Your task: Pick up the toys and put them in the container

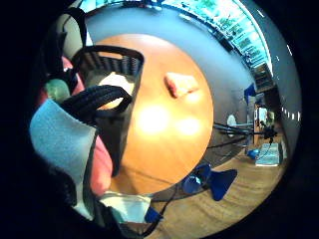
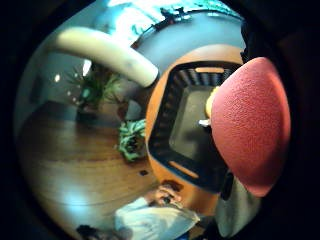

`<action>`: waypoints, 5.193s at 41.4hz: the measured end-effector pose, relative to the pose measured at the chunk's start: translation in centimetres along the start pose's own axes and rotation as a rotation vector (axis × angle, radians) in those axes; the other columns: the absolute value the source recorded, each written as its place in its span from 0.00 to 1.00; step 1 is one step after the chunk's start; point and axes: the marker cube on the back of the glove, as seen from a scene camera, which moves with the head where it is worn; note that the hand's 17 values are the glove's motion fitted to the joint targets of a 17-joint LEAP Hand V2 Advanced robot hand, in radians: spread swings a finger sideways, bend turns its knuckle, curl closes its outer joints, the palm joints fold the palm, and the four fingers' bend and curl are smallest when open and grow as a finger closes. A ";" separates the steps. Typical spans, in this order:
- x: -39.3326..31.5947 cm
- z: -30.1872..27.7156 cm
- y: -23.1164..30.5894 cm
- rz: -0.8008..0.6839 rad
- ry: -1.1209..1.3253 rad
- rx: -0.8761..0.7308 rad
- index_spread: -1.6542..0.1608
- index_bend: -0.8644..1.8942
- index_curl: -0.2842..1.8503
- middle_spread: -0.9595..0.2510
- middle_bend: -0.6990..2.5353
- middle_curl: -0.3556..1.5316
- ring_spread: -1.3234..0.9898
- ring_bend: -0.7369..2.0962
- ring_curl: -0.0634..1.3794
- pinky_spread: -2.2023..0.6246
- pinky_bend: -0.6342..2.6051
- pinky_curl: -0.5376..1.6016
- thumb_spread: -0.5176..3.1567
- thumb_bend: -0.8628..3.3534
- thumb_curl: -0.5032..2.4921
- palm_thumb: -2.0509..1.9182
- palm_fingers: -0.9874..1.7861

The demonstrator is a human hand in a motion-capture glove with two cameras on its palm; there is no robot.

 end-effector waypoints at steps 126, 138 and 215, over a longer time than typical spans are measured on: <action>-2.2 4.9 1.1 -0.095 0.040 -0.161 0.74 0.39 0.37 0.80 0.25 0.36 0.59 0.38 0.46 0.82 0.51 0.39 0.50 0.20 0.34 0.59 0.33; 1.5 4.5 7.0 -0.082 0.084 -0.218 0.73 0.39 0.37 0.80 0.25 0.34 0.59 0.37 0.44 0.82 0.50 0.39 0.50 0.20 0.32 0.59 0.32; 14.7 8.7 23.5 0.050 0.072 -0.205 0.74 0.40 0.37 0.81 0.26 0.29 0.58 0.34 0.41 0.81 0.46 0.40 0.52 0.20 0.29 0.57 0.33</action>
